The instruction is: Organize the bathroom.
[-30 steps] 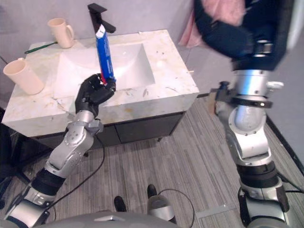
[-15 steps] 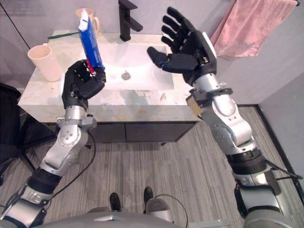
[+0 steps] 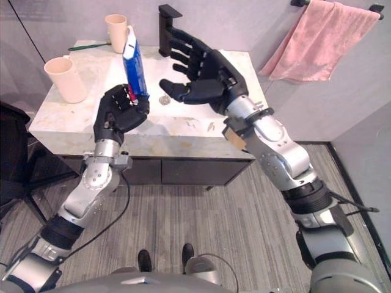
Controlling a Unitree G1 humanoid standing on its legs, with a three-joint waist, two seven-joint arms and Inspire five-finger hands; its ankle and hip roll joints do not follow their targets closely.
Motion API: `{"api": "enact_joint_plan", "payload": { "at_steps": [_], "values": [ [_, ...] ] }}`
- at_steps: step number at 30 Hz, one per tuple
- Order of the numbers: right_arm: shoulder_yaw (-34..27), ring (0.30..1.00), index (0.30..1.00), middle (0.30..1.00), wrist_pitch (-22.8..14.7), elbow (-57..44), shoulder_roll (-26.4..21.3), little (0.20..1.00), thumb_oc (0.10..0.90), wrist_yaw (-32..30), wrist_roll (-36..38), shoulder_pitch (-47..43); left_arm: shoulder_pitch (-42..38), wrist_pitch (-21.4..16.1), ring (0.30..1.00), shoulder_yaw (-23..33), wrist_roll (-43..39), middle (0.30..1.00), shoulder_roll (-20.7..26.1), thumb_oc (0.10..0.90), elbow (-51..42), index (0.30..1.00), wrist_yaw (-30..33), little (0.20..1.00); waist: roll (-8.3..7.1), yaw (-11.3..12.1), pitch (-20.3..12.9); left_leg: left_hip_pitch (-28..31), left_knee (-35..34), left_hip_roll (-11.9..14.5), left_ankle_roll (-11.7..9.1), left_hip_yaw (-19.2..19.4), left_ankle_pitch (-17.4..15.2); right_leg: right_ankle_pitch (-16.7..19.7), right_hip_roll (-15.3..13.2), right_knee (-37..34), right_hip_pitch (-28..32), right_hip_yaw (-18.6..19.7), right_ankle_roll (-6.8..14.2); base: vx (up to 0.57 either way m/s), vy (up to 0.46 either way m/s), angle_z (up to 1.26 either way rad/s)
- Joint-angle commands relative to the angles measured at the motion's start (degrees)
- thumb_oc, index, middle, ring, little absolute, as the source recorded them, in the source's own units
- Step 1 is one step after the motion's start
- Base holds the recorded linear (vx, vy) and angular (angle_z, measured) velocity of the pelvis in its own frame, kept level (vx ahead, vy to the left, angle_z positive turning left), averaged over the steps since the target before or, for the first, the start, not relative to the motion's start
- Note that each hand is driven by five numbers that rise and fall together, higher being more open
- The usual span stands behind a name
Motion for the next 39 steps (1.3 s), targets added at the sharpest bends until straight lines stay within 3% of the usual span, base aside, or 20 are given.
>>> {"api": "enact_joint_plan", "payload": {
  "at_steps": [1, 5, 16, 39],
  "values": [
    [-1.94, 0.9, 0.9, 0.9, -5.52, -0.54, 4.42, 0.9, 0.8, -0.56, -3.93, -9.43, -9.75, -5.77, 0.3, -1.72, 1.4, 0.3, -1.05, 0.4, -0.38, 0.3, -0.68, 0.3, -0.54, 1.12, -6.6, 1.72, 1.05, -0.83, -0.68, 2.87, -4.29, -6.64, 1.47, 3.48, -1.77, -0.4, 2.93, 0.0, 0.0, 0.0],
    [0.18, 0.9, 0.9, 0.9, -6.69, -0.44, 6.99, 0.9, 0.8, -1.76, -6.68, -10.56, -10.48, -4.9, 0.3, -2.43, 0.68, 0.3, -1.58, 0.4, -0.12, 0.3, 0.21, 0.3, -0.34, 1.26, -6.46, 1.74, 1.07, -0.72, -0.7, 2.66, -4.24, -6.5, 1.44, 3.47, -1.73, -0.45, 3.04, 0.0, 0.0, 0.0],
    [3.88, 0.9, 0.9, 0.9, -4.49, -2.19, 11.96, 0.9, 0.8, -4.04, -13.23, -12.05, -9.46, -3.65, 0.3, -1.28, 0.5, 0.3, -1.96, 0.4, -0.58, 0.3, -0.29, 0.3, 0.96, 1.52, -7.05, 1.86, 1.81, -0.65, -0.84, 2.63, -4.43, -6.3, 1.65, 2.93, -1.4, 0.68, 2.68, 0.03, 0.001, -0.01],
    [2.47, 0.9, 0.9, 0.9, -5.74, -3.3, 12.63, 0.9, 0.8, -7.0, -14.08, -14.56, -7.48, -3.67, 0.3, -0.98, -0.98, 0.3, -2.31, 0.4, 0.87, 0.3, -1.21, 0.3, 1.65, 1.71, -7.72, 1.95, 2.1, -0.65, -0.79, 2.77, -4.74, -6.42, 1.64, 3.56, -1.68, 0.71, 2.58, 0.0, 0.0, 0.0]
  ]
}}
